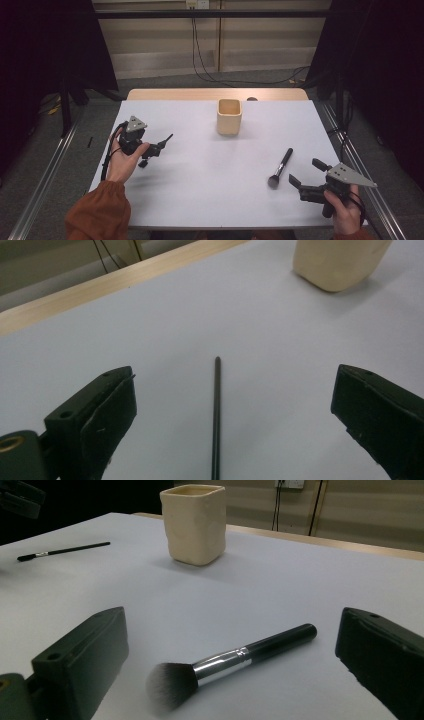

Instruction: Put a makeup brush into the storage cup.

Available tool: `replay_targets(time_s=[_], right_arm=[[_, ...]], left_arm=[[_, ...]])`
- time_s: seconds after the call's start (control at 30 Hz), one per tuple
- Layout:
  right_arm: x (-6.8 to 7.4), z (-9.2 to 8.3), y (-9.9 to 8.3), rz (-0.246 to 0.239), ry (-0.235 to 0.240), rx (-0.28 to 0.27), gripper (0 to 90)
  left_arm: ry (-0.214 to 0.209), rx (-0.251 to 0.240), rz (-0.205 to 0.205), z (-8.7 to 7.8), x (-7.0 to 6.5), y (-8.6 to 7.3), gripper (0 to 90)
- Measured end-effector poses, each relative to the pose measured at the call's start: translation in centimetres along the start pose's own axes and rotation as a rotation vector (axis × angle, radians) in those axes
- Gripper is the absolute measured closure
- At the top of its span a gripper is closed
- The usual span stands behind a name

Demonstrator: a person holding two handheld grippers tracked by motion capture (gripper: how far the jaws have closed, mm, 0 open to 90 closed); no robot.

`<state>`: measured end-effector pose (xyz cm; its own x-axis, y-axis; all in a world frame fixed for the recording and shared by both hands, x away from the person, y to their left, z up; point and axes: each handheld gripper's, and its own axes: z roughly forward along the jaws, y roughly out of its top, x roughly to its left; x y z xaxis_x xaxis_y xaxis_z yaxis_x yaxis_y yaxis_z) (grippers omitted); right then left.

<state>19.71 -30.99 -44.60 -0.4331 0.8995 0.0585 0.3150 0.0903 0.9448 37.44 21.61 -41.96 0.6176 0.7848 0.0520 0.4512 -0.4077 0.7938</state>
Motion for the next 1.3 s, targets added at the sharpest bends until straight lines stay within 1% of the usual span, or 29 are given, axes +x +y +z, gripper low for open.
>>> replay_targets(time_s=[0.07,0.23,0.27,0.3,0.37,0.4,0.43,0.47,0.53,0.63,0.67,0.7,0.73,0.77,0.8,0.87,0.9,0.93,0.97,1.0,1.03,1.07,1.13,1.17,1.2,1.23,1.27,1.3], right_arm=[[0.0,0.0,0.0,-0.001,0.001,-0.001,0.3],[0.0,0.0,0.0,0.000,0.001,0.003,0.3],[0.0,0.0,0.0,0.000,0.001,0.003,0.3],[0.0,0.0,0.0,0.001,0.001,0.003,0.3],[0.0,0.0,0.0,-0.001,0.000,0.004,0.3],[0.0,0.0,0.0,-0.002,0.002,0.004,0.3],[0.0,0.0,0.0,0.000,0.001,0.003,0.3],[0.0,0.0,0.0,-0.002,-0.001,0.004,0.3],[0.0,0.0,0.0,-0.003,-0.001,0.005,0.3],[0.0,0.1,0.0,-0.003,-0.001,0.005,0.3],[0.0,0.1,0.0,-0.003,-0.001,0.005,0.3],[0.0,0.1,0.0,-0.005,0.000,0.005,0.3],[0.0,0.1,0.0,-0.005,0.000,0.005,0.3],[0.0,0.1,0.0,-0.005,0.000,0.006,0.3],[0.0,0.1,0.0,-0.003,0.002,0.006,0.3],[0.0,0.0,0.0,0.001,0.003,0.004,0.3],[0.0,0.0,0.0,0.001,0.003,0.004,0.3],[0.0,0.0,0.0,-0.001,0.002,0.006,0.3],[0.0,0.0,0.0,-0.001,0.004,0.005,0.3],[0.0,0.0,0.0,0.000,0.003,0.005,0.3],[0.0,0.1,0.0,0.000,0.004,0.005,0.3],[0.0,0.1,0.0,0.000,0.004,0.006,0.3],[0.0,0.0,0.0,-0.004,0.005,0.006,0.3],[0.0,0.0,0.0,-0.005,0.004,0.007,0.3],[0.0,0.0,0.0,-0.004,0.005,0.006,0.3],[-0.1,0.0,0.0,-0.004,0.005,0.007,0.3],[-0.1,0.0,0.0,-0.004,0.005,0.007,0.3],[-0.1,0.0,0.0,-0.003,0.005,0.008,0.3]], left_arm=[[0.003,0.034,-0.003,0.3,0.3,-0.1,4.3],[-0.023,0.153,0.032,0.8,0.7,0.1,4.0],[-0.027,0.175,0.023,0.9,0.8,0.2,4.1],[-0.028,0.183,0.019,1.0,0.8,0.2,4.1],[-0.001,0.193,0.009,1.0,0.9,0.3,4.8],[0.008,0.211,0.009,1.1,1.0,0.3,4.6],[0.001,0.232,0.002,1.3,1.1,0.3,4.9],[0.001,0.232,0.002,1.3,1.1,0.3,5.1],[-0.027,0.324,0.005,1.6,1.4,0.5,5.2],[-0.037,0.337,-0.008,1.8,1.5,0.7,5.5],[-0.035,0.342,-0.009,1.9,1.6,0.8,5.4],[-0.035,0.360,-0.007,2.2,1.5,0.9,5.4],[-0.035,0.360,-0.007,2.2,1.5,0.9,5.6],[-0.040,0.385,-0.001,2.4,1.5,0.9,5.6],[-0.047,0.424,0.013,2.7,1.5,0.9,5.6],[-0.069,0.463,0.021,3.1,1.4,1.0,5.8],[-0.069,0.463,0.021,3.1,1.4,1.0,5.9],[-0.076,0.474,0.026,3.2,1.3,1.1,5.9],[-0.090,0.483,0.011,3.4,1.3,1.1,5.9],[-0.102,0.504,0.010,3.5,1.3,1.1,6.0],[-0.101,0.529,0.013,3.7,1.3,1.1,5.9],[-0.094,0.541,0.020,3.8,1.3,1.1,5.7],[-0.091,0.550,0.022,3.9,1.4,1.0,5.6],[-0.091,0.568,0.038,4.1,1.6,1.0,5.4],[-0.090,0.580,0.037,4.1,1.6,1.0,5.9],[-0.099,0.590,0.039,4.1,1.7,0.9,5.8],[-0.099,0.590,0.039,4.1,1.7,0.9,5.9],[-0.101,0.614,0.050,4.2,1.7,0.8,5.9]])
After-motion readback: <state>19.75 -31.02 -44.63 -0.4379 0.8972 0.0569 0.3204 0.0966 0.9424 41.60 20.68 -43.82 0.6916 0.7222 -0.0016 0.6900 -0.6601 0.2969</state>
